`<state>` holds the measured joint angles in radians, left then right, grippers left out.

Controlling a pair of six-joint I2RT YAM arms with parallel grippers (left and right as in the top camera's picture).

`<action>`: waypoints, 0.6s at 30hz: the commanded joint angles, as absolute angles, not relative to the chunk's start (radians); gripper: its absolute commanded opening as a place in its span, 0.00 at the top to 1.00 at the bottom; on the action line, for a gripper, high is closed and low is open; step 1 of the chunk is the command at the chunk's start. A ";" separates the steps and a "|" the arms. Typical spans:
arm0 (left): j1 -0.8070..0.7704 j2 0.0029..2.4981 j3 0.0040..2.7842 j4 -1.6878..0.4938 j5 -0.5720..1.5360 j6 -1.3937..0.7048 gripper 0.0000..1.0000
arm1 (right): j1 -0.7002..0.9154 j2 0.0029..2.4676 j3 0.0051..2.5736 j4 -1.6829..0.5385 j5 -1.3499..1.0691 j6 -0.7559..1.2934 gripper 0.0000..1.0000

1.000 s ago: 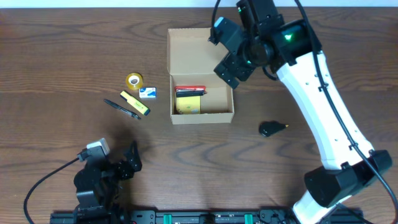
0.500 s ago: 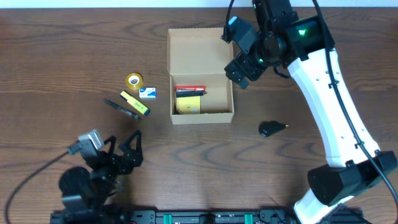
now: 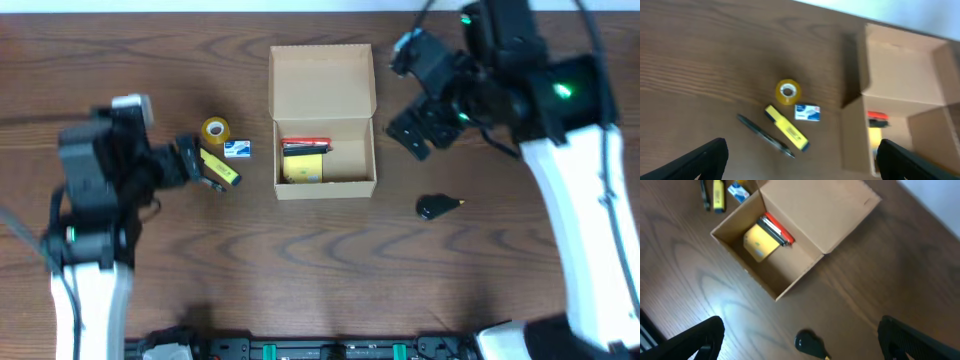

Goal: Pack container
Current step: 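Move the left gripper forward toward the clear tape roll, then lower the left gripper onto the tape roll and close on it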

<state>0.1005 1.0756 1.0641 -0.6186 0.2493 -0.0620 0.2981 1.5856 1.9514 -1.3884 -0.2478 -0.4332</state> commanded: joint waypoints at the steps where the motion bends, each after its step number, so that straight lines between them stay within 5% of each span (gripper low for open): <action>1: 0.091 1.202 1.154 -0.614 0.202 -0.017 0.04 | 0.291 1.529 1.848 -1.372 -0.285 -0.420 0.01; 9: -0.004 1.462 1.328 -0.591 0.036 0.035 0.04 | 0.291 1.420 1.538 -1.188 -0.284 -0.424 0.01; 18: -0.026 1.554 1.344 -0.525 0.015 0.049 0.05 | 0.291 1.419 1.509 -1.170 -0.213 -0.424 0.01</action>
